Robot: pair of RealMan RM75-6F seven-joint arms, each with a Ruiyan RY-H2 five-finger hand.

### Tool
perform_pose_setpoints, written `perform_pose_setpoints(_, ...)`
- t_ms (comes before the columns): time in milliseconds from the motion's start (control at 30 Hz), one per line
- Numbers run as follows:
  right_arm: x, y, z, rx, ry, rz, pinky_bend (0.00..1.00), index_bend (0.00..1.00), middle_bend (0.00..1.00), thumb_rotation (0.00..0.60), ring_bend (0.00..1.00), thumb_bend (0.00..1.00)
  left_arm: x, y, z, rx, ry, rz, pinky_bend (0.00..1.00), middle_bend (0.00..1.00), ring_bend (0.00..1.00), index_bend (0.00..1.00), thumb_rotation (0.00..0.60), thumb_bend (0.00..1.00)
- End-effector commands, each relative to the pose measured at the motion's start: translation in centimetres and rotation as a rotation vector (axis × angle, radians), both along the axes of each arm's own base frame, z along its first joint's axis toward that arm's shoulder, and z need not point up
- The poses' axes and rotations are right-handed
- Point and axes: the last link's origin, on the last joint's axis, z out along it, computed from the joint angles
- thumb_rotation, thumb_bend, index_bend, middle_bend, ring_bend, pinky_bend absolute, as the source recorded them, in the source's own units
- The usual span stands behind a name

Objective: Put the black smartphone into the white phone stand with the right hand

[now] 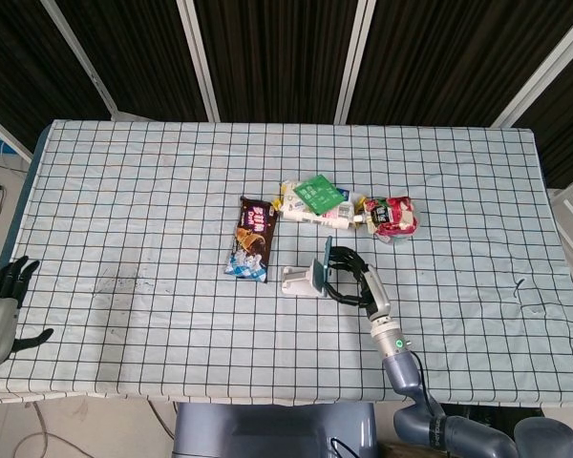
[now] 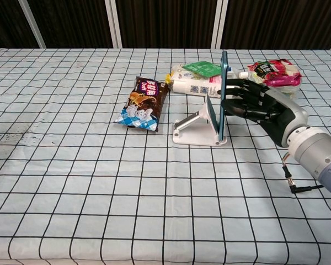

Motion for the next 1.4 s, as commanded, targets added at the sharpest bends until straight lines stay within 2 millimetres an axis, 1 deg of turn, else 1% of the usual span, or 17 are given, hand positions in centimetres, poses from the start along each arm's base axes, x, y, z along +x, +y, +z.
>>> perform_pose_setpoints(33,-0.01,-0.02,0.00,-0.002,0.001,-0.001,0.26,0.76,0.66,0.600,0.38,0.78,0.00,-0.01,-0.01,-0.001,0.000,0.000,0.00,0.00,0.00,0.00,0.600,0.00)
perform_pose_setpoints(200,-0.02,0.04,-0.01,-0.008,0.010,0.000,0.25,0.76,0.62,0.600,0.34,0.72,0.00,-0.01,0.01,0.001,0.000,0.000,0.00,0.00,0.00,0.00,0.600,0.00)
perform_pose_setpoints(333,-0.05,0.10,-0.07,-0.012,0.020,0.000,0.24,0.71,0.58,0.600,0.31,0.59,0.01,-0.02,0.00,0.001,0.000,-0.001,0.00,0.00,0.00,0.00,0.600,0.00)
perform_pose_setpoints(667,-0.05,0.25,-0.17,-0.013,0.039,0.002,0.23,0.68,0.56,0.600,0.28,0.48,-0.02,-0.01,0.02,0.001,0.000,0.000,0.00,0.00,0.00,0.00,0.600,0.00)
perform_pose_setpoints(867,-0.06,0.29,-0.19,-0.014,0.049,0.002,0.23,0.64,0.53,0.600,0.25,0.42,-0.02,-0.02,0.03,0.000,0.000,0.000,0.00,0.00,0.00,0.00,0.600,0.00)
perform_pose_setpoints(967,-0.05,0.28,-0.18,-0.015,0.056,0.002,0.23,0.62,0.52,0.600,0.24,0.37,-0.03,-0.01,0.04,0.000,0.000,0.002,0.00,0.00,0.00,0.00,0.600,0.00)
perform_pose_setpoints(1100,0.01,0.22,-0.17,-0.017,0.065,0.004,0.23,0.62,0.51,0.600,0.23,0.32,-0.03,0.00,0.04,0.000,0.000,0.001,0.00,0.00,0.00,0.00,0.600,0.00)
perform_pose_setpoints(1400,0.08,0.18,0.00,-0.025,0.068,-0.003,0.21,0.53,0.43,0.600,0.15,0.20,-0.02,0.00,0.04,0.000,-0.001,0.003,0.00,0.00,0.00,0.00,0.600,0.00)
